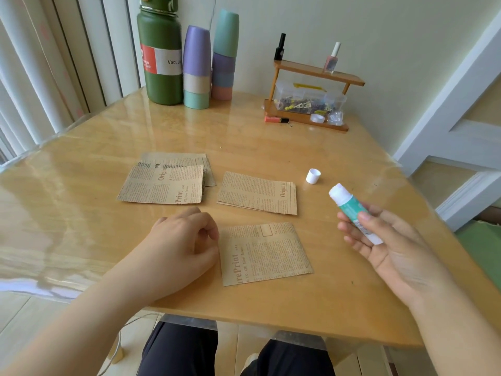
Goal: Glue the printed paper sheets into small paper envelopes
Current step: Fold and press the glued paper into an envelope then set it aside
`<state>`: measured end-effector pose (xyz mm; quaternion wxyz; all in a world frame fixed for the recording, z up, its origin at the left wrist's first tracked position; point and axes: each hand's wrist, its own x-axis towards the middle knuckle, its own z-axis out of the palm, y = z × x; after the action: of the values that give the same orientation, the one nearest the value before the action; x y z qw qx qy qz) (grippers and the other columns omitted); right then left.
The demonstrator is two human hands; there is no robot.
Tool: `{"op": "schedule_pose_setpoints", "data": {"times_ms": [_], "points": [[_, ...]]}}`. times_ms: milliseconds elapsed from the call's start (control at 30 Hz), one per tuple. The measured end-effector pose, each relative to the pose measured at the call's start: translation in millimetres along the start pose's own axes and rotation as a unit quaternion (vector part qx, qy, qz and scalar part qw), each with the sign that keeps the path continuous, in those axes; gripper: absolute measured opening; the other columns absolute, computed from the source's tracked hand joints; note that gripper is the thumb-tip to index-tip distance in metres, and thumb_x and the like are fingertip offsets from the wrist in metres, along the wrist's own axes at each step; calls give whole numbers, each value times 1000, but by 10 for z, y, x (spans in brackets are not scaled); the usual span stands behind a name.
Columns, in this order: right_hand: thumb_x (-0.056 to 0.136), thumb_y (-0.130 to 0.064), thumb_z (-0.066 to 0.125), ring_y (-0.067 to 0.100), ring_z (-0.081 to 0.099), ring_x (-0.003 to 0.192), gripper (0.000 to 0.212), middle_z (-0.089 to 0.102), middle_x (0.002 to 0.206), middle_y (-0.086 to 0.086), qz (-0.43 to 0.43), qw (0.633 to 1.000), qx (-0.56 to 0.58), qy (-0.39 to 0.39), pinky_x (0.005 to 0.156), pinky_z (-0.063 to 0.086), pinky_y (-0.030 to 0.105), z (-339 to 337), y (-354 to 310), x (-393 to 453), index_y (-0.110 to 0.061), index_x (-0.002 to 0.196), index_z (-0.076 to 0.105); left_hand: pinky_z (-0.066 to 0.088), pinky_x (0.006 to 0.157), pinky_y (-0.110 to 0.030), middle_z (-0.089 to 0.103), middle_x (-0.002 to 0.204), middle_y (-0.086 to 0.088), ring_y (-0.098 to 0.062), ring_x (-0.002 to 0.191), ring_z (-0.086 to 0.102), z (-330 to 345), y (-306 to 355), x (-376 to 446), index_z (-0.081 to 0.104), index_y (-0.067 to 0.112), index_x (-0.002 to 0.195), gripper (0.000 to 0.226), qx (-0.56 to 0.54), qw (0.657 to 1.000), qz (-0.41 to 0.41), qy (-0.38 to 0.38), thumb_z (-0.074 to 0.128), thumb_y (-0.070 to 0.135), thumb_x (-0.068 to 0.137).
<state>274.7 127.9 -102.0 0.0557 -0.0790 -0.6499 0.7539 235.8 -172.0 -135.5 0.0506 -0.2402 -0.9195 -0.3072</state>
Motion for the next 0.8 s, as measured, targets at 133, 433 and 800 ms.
{"op": "schedule_pose_setpoints", "data": {"times_ms": [133,433,800], "points": [[58,-46,82,-3,59,85,70,70,107,-8,-8,996,-83,-20,78,42,17,27,39,157,-19,119,63,31,75,-25,46,91,20,-1,85,45,-71,-12,159,46,36,90,16,0,1000,-19,10,57,28,83],[81,0,69,6,66,88,35,73,100,-3,-48,986,-149,59,81,46,23,-6,56,567,-21,106,56,39,95,-28,50,130,8,-16,114,50,-64,-98,1026,55,25,116,36,109,990,16,-85,67,27,82],[80,-5,72,9,70,89,35,72,98,-4,-90,967,-230,57,83,49,26,-3,229,628,-24,102,54,43,93,-26,61,117,11,-13,107,55,-20,-142,1181,65,26,107,24,62,987,-10,-146,64,36,85]]}}
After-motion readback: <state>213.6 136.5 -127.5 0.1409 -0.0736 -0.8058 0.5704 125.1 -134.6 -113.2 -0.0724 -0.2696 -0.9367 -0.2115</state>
